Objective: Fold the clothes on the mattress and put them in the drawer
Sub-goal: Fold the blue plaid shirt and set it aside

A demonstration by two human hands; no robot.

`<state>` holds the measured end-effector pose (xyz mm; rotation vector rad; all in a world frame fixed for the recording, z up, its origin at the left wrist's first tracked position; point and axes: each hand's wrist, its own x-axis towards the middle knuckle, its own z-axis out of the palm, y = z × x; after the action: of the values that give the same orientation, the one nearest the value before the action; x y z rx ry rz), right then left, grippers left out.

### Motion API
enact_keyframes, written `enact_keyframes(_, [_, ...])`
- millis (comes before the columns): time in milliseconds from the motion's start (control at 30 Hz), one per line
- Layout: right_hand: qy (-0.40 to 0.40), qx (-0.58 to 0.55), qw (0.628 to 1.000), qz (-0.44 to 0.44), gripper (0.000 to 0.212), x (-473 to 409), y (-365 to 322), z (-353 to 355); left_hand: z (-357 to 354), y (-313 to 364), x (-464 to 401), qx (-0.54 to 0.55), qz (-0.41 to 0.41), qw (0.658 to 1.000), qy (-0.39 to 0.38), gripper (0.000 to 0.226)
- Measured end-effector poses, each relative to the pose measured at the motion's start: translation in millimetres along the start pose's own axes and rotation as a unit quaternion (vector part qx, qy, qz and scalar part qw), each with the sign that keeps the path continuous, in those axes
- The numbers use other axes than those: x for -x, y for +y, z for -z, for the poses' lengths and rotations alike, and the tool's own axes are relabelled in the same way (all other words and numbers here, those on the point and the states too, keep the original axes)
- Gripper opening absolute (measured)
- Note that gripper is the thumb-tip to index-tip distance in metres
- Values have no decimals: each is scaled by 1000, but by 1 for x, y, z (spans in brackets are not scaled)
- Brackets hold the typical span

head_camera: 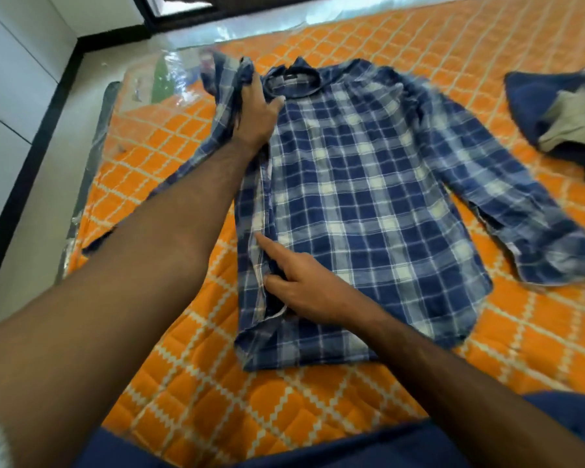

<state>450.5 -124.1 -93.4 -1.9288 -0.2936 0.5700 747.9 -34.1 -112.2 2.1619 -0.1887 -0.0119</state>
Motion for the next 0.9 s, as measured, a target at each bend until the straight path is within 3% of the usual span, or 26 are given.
enact_keyframes(300, [-50, 90, 991, -80, 75, 21, 43, 33, -67, -26, -2, -93, 8, 989, -114, 89])
enact_keyframes(500, [-109, 124, 982, -88, 77, 15, 53, 38, -81, -32, -7, -183, -3, 981, -56, 86])
enact_keyframes(700, [-126, 129, 980, -86, 80, 19, 53, 58, -86, -22, -6, -207, -19, 978, 17, 82])
enact_keyframes(900, [-148, 144, 971, -121, 83, 27, 55, 66, -95, -12, -1, -235, -22, 972, 10, 80])
